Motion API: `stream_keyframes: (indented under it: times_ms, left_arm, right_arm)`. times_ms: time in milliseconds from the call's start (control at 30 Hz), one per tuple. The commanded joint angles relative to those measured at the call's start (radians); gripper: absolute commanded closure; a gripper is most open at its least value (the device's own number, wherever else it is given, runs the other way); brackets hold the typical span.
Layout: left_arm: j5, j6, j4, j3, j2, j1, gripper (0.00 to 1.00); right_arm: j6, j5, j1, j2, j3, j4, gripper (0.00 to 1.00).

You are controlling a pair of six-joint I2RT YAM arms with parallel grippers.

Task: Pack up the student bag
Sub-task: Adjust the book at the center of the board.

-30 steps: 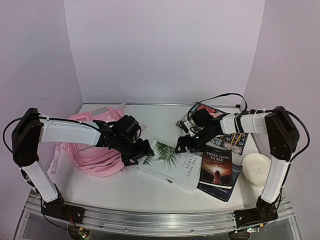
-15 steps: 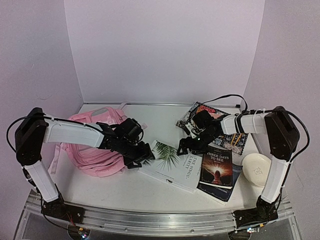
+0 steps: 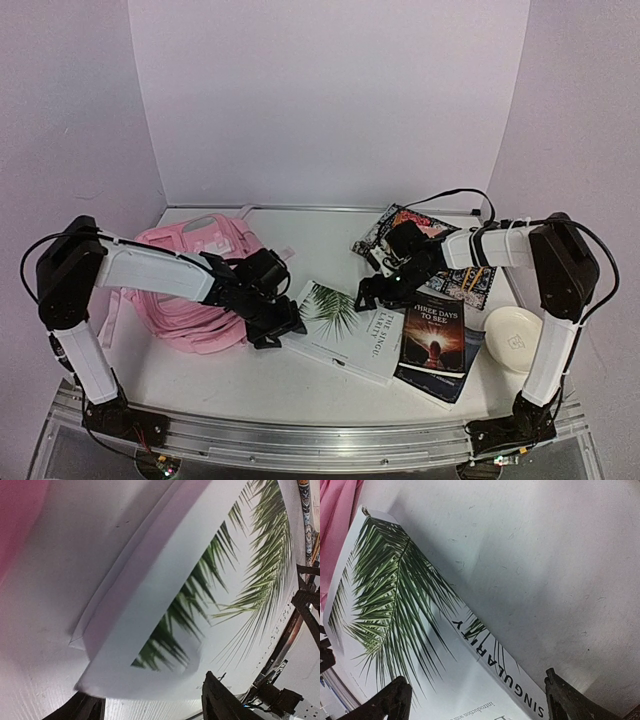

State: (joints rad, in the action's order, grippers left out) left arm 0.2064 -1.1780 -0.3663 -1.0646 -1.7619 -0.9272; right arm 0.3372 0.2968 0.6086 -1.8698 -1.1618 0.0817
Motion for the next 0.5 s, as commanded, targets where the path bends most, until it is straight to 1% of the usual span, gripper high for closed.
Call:
stream_keyframes:
  times_ms: [0, 100, 167, 200, 367, 467]
  left_arm:
    - [-0.043, 0.036, 0.024, -0.107, -0.054, 0.006, 0.38]
    - [-0.077, 0.064, 0.024, -0.145, -0.073, 0.042, 0.55]
    - [-0.081, 0.077, 0.025, -0.156, -0.082, 0.075, 0.61]
    - [-0.085, 0.086, 0.024, -0.165, -0.089, 0.096, 0.63]
    - [-0.102, 0.157, 0.019, -0.248, -0.145, 0.172, 0.61]
    - [-0.105, 0.208, 0.011, -0.325, -0.199, 0.188, 0.59]
  right_arm:
    - [-0.009, 0.009, 0.002, 0.016, 0.012, 0.040, 0.07]
    - [-0.004, 0.013, 0.002, 0.030, 0.022, 0.036, 0.07]
    - [0.001, 0.025, 0.002, 0.036, 0.027, 0.030, 0.08]
    - [0.004, 0.032, 0.002, 0.037, 0.029, 0.027, 0.08]
    - [0.036, 0.083, 0.012, 0.041, 0.048, -0.009, 0.09]
    - [0.069, 0.116, 0.026, 0.041, 0.059, -0.043, 0.09]
